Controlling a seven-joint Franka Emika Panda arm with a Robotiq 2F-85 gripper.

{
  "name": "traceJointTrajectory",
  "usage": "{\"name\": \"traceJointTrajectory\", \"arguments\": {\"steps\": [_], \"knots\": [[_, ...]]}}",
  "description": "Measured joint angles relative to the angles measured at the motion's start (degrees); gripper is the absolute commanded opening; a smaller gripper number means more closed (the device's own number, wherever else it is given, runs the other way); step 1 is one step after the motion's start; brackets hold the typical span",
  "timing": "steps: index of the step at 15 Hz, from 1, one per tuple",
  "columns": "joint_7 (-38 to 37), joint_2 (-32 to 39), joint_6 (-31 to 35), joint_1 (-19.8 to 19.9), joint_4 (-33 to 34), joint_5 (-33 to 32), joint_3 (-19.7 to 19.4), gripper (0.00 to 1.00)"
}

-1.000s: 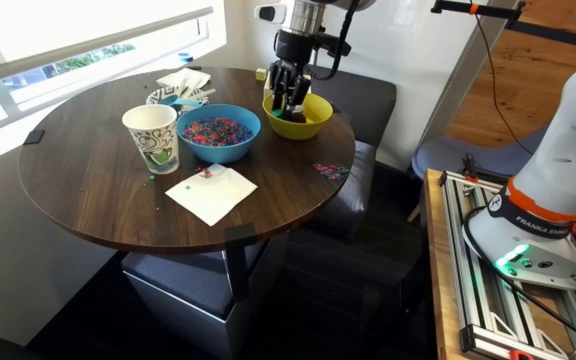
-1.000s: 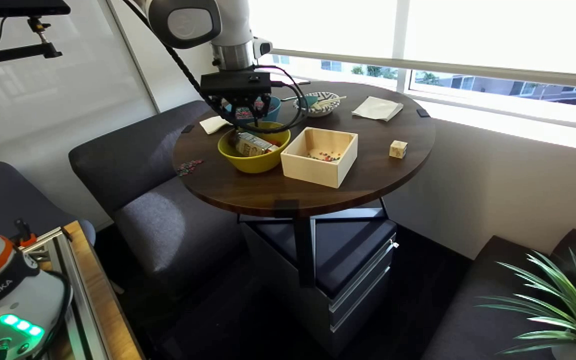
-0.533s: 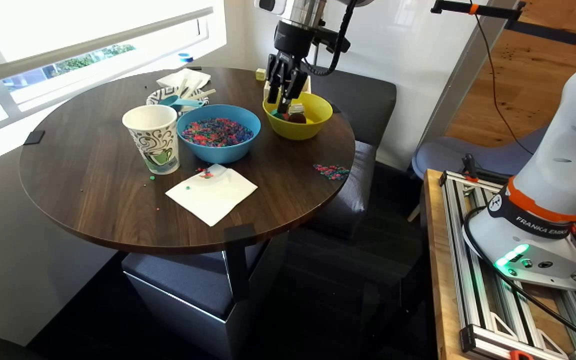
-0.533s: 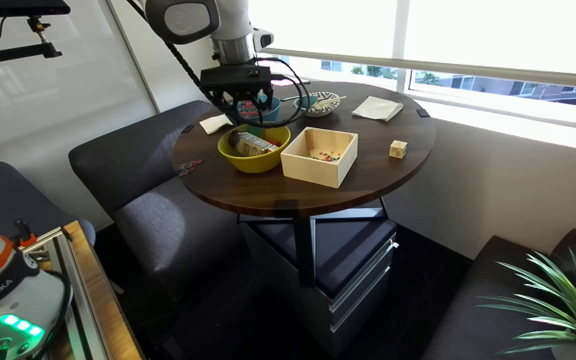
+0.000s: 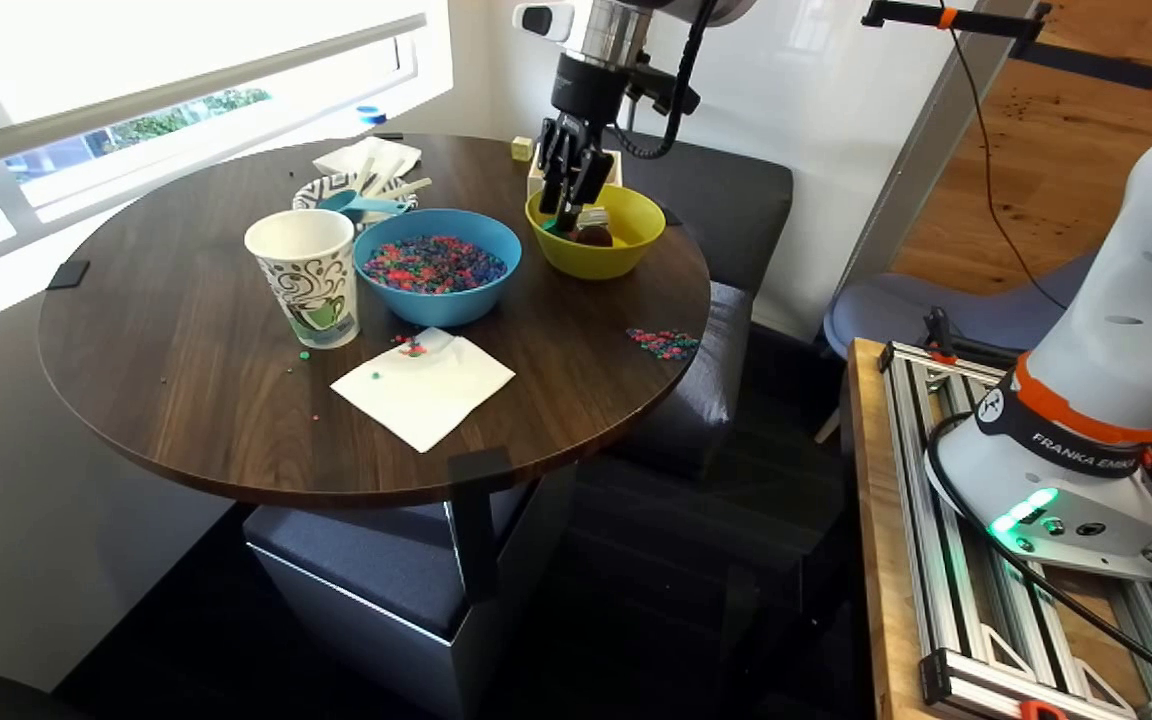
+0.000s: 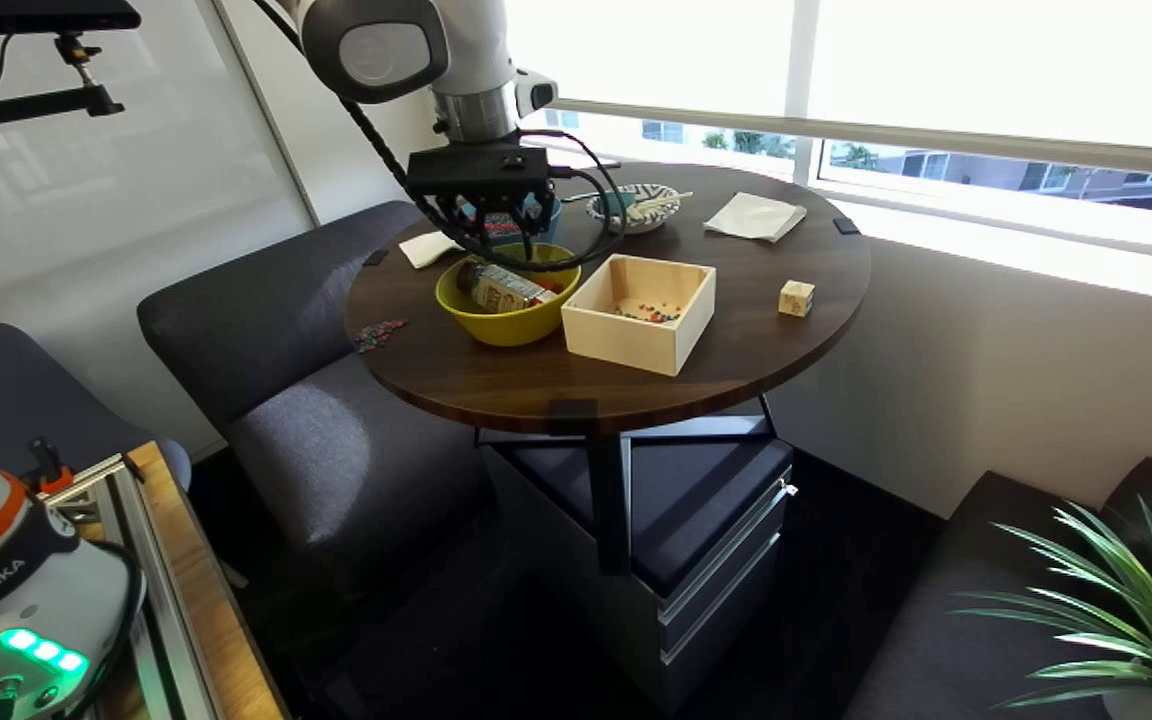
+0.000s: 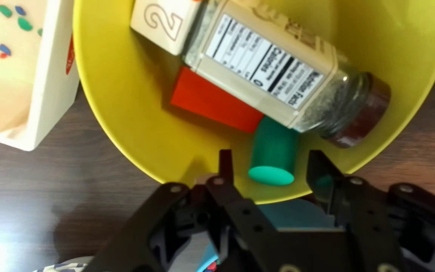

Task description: Pick up the green cylindrical object from the yellow bowl and put it in the square box

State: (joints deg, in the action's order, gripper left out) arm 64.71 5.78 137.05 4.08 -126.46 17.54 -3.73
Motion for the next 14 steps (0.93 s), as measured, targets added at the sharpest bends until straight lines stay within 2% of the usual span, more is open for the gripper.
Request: {"name": "traceJointTrajectory", "arguments": {"steps": [2, 3, 5, 11, 14], "knots": [[-0.17, 0.55, 0.05, 0.09, 0.01, 0.0, 0.03, 0.31], [-0.22, 0.8, 0.05, 0.1, 0.02, 0.0, 0.12, 0.2], [-0.26, 1.34, 0.05, 0.09, 0.05, 0.0, 0.49, 0.08], [-0.41, 1.1, 0.38, 0.18, 0.15, 0.0, 1.07, 0.08], [-1.59, -1.69, 3.48, 0.7, -0.67, 0.0, 0.96, 0.08]]}}
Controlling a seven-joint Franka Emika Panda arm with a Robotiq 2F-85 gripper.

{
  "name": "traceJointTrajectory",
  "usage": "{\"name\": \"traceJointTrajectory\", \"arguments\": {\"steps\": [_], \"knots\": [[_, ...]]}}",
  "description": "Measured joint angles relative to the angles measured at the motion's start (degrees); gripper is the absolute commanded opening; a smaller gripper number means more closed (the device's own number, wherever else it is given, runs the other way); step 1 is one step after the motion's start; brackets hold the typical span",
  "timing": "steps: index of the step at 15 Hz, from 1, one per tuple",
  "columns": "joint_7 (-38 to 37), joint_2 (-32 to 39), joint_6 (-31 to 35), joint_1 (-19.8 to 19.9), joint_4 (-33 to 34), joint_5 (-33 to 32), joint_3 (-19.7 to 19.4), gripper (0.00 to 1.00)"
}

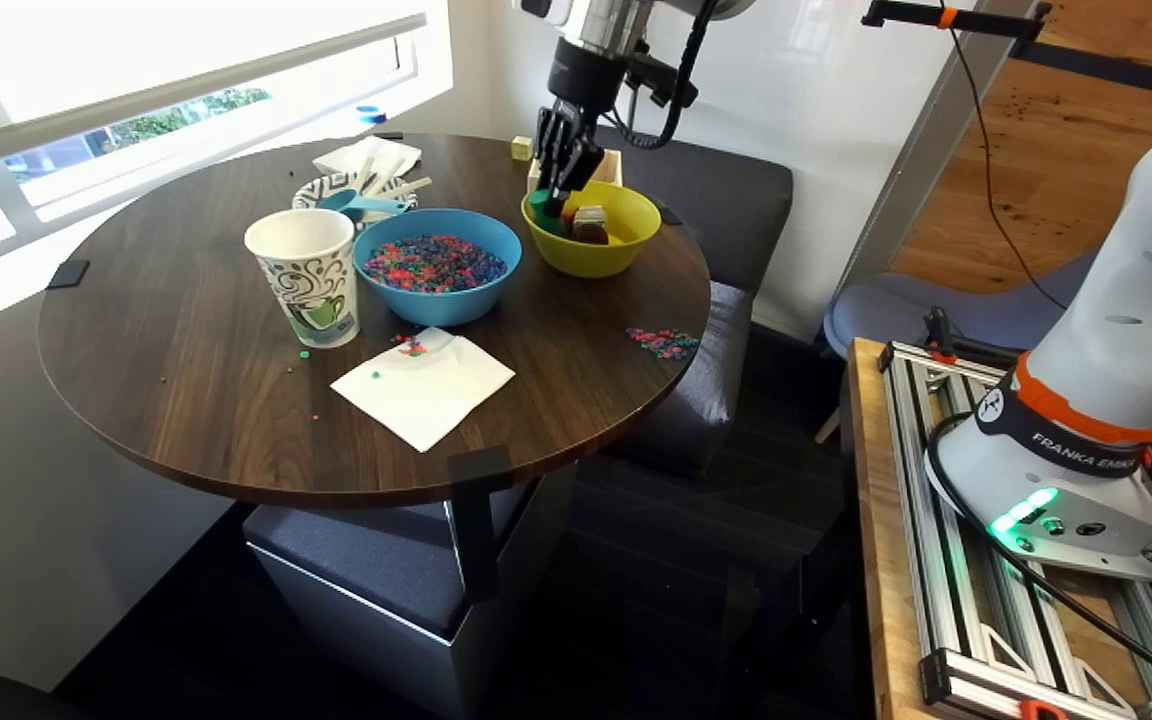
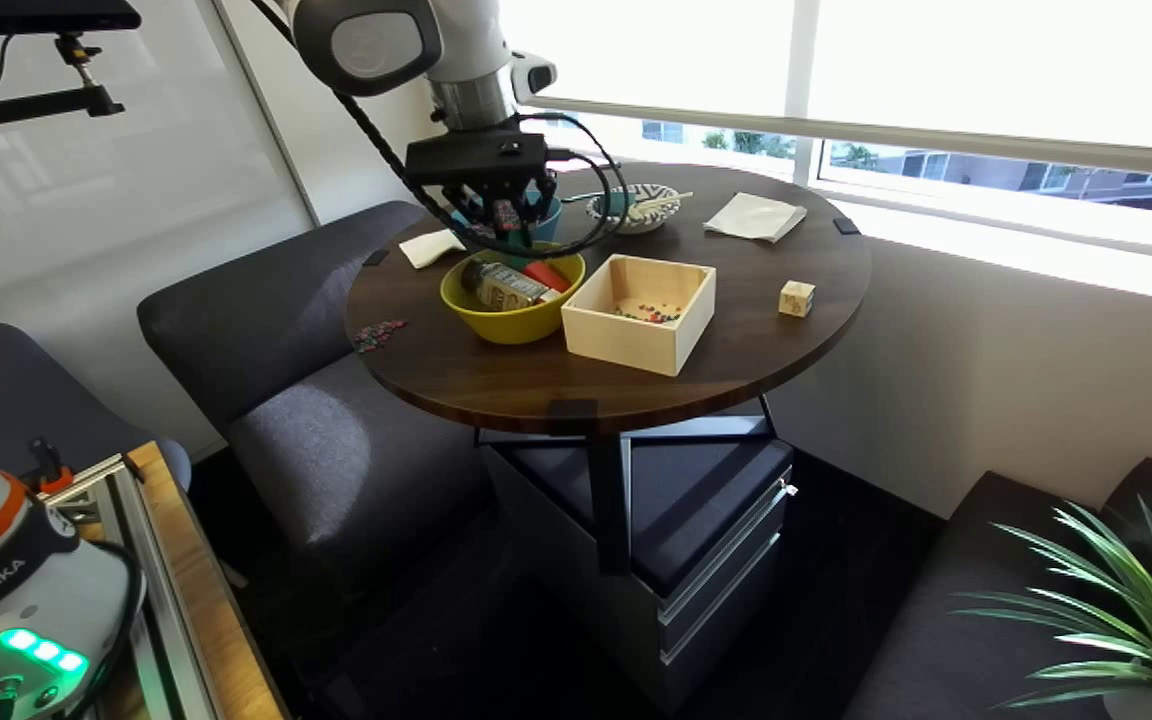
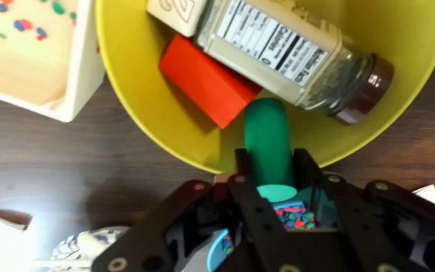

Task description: Pick up the green cylindrical object from the yellow bowl and put it in the square box

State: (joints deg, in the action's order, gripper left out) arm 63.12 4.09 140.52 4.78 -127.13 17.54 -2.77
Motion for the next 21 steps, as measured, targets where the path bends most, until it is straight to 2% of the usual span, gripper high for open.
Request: {"name": "traceJointTrajectory", "arguments": {"steps": [3, 5, 6, 7, 8, 11, 14, 15, 16, 17, 21], "knots": [[-2.88, -5.96, 4.31, 1.28, -3.04, 0.52, -1.37, 0.08], [-3.76, -10.47, 4.98, 2.53, -5.63, 1.88, -3.87, 0.08], [-3.63, -12.3, 5.05, 2.9, -6.76, 3.66, -5.45, 0.33], [-2.66, -13.76, 5.16, 2.85, -7.69, 6.61, -6.92, 0.33], [-1.48, -14.82, 5.21, 2.74, -8.35, 8.83, -7.84, 0.08], [-1.82, -15.41, 6.01, 2.43, -8.58, 9.54, -8.37, 0.08], [-6.13, -13.54, 12.55, 2.5, -7.28, 9.56, -9.26, 0.08], [-7.8, -12.59, 14.15, 2.6, -6.47, 9.56, -9.78, 0.58], [-9.32, -11.55, 15.13, 2.97, -5.58, 9.56, -10.09, 0.58], [-10.81, -10.43, 15.42, 3.56, -4.62, 9.5, -10.16, 0.63], [-14.61, -6.65, 15.35, 4.48, -1.78, 9.51, -10.29, 0.94]]}}
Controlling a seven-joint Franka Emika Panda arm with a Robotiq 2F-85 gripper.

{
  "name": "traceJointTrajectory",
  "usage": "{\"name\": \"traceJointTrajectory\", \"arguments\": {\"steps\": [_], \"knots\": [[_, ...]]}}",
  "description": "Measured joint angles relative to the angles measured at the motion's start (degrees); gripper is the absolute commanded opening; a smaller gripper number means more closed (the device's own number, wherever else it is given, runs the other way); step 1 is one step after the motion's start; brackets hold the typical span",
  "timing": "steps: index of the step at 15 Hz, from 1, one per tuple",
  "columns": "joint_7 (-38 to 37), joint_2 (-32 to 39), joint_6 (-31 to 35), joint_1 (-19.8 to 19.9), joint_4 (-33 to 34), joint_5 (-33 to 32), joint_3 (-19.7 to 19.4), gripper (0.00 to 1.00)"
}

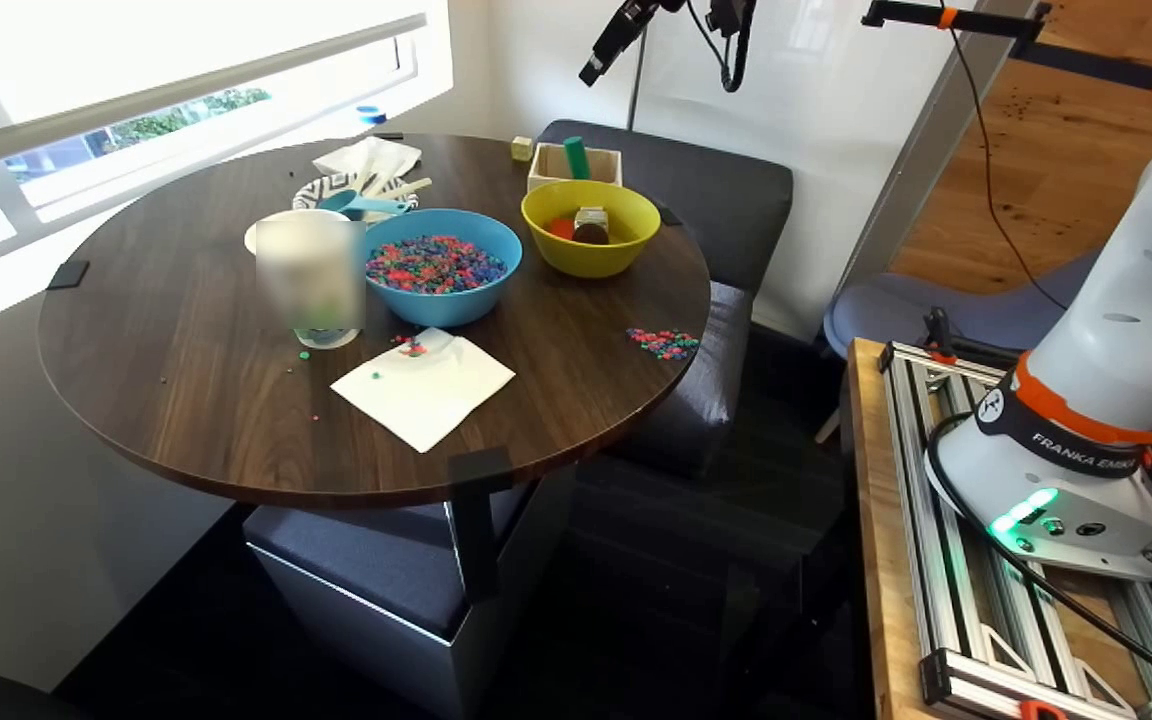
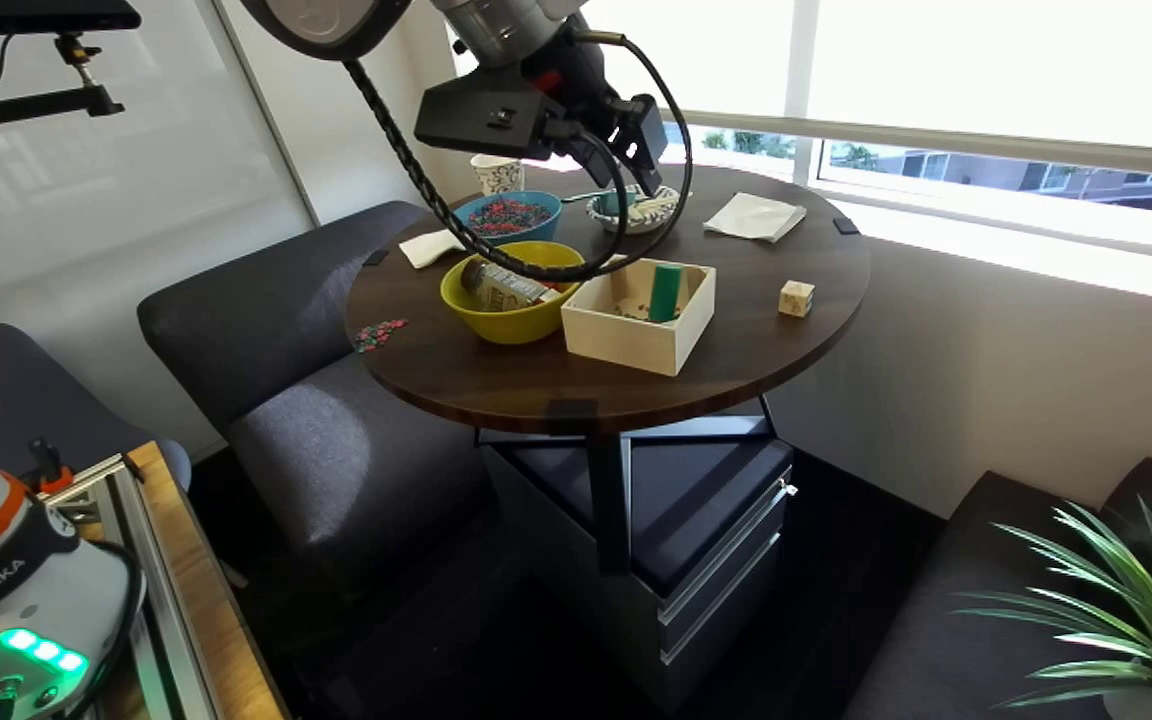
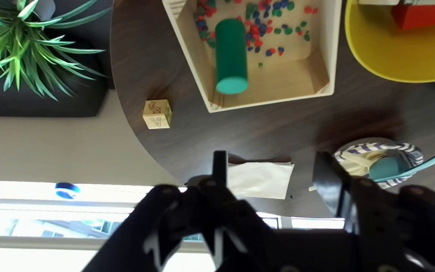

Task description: Pick up the green cylindrical object from the yellow bowl and put it in the square box

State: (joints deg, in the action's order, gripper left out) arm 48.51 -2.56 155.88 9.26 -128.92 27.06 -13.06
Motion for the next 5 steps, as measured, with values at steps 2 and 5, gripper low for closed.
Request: {"name": "traceJointTrajectory", "arguments": {"steps": [2, 5], "knots": [[-0.92, 0.75, -0.08, -0.02, 0.49, 0.0, 0.01, 1.0], [-2.26, -0.04, -0.27, 0.0, 0.58, -2.1, 0.0, 1.0]]}}
